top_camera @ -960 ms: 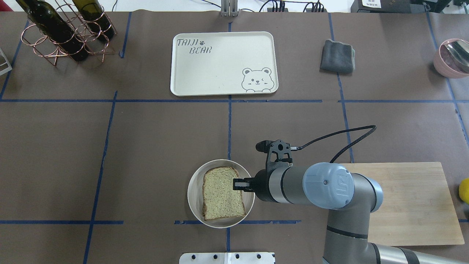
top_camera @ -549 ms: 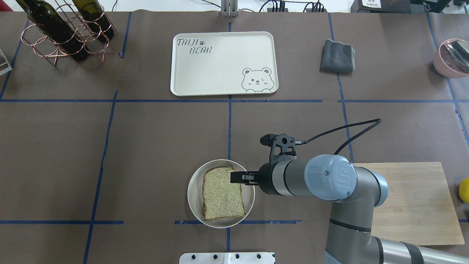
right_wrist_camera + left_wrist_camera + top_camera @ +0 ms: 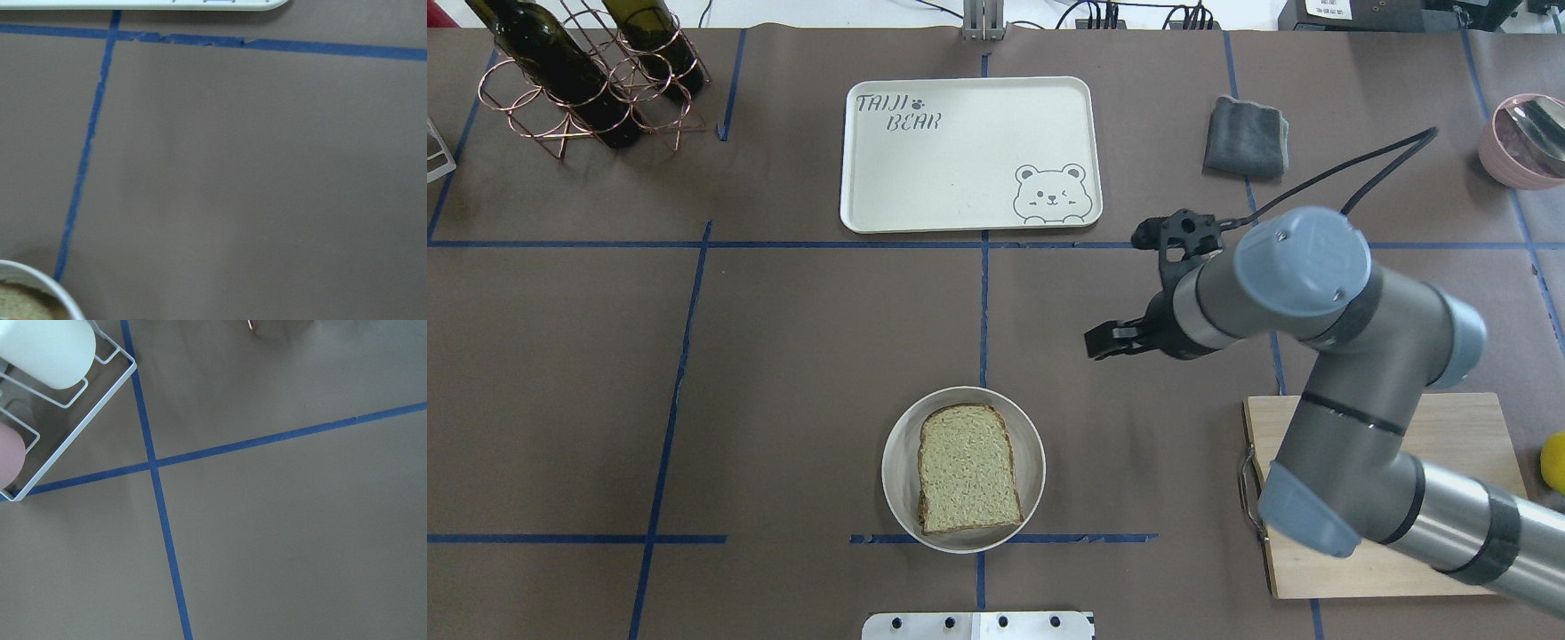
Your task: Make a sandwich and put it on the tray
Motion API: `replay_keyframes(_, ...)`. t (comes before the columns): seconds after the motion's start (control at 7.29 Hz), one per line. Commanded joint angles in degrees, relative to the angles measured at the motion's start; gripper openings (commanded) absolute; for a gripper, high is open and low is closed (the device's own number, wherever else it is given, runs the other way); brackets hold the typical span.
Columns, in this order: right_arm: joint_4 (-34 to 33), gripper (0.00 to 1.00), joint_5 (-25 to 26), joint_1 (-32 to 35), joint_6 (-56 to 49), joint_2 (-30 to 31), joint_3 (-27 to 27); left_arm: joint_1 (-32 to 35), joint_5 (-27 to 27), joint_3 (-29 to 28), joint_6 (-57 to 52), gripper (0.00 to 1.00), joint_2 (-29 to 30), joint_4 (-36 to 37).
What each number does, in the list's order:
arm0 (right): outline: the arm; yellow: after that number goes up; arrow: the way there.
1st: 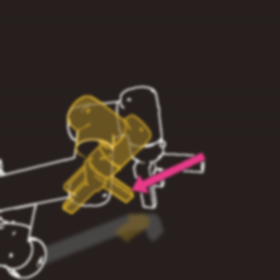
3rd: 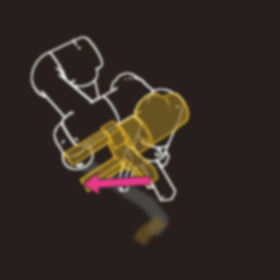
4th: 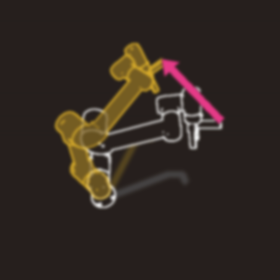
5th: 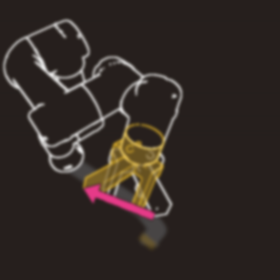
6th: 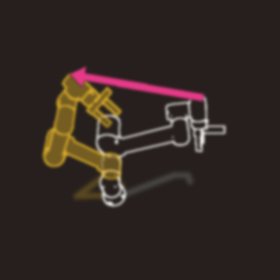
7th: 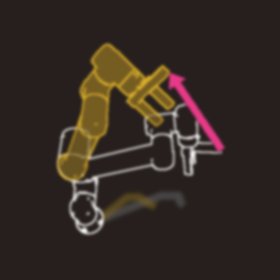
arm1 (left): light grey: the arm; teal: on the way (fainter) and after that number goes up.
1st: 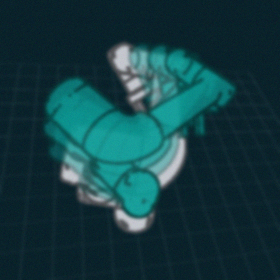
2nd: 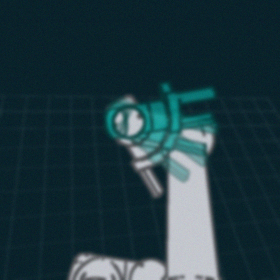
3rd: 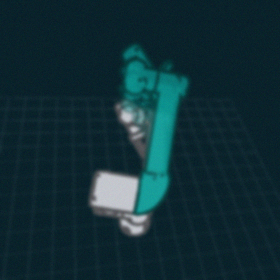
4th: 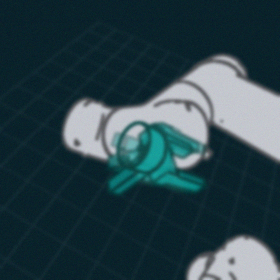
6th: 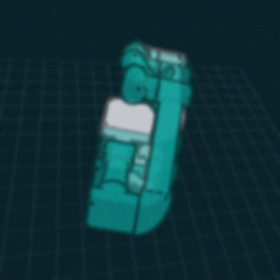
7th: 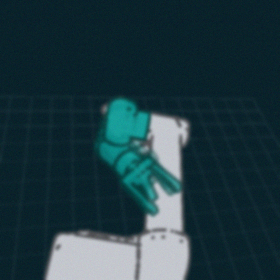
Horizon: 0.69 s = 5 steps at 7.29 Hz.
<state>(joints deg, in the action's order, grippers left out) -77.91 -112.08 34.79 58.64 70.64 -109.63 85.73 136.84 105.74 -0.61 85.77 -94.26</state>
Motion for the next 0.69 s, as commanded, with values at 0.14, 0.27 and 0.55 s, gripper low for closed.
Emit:
replay_keyframes(0.14, -1.45, 1.0, -13.38, 17.09, -27.35, 13.51, -2.86, -0.12, 0.09, -1.41, 0.16, 1.0, 2.55, -6.18)
replay_keyframes(0.27, -1.36, 1.0, -17.26, 22.63, -34.49, 17.83, -3.22, -0.13, 0.18, -0.98, -0.01, 1.0, 2.64, -6.72)
replay_keyframes(0.55, -1.45, 1.0, -20.1, 31.96, -49.61, 26.96, -2.78, -1.08, 1.93, -0.28, 0.16, 1.0, 2.56, -12.57)
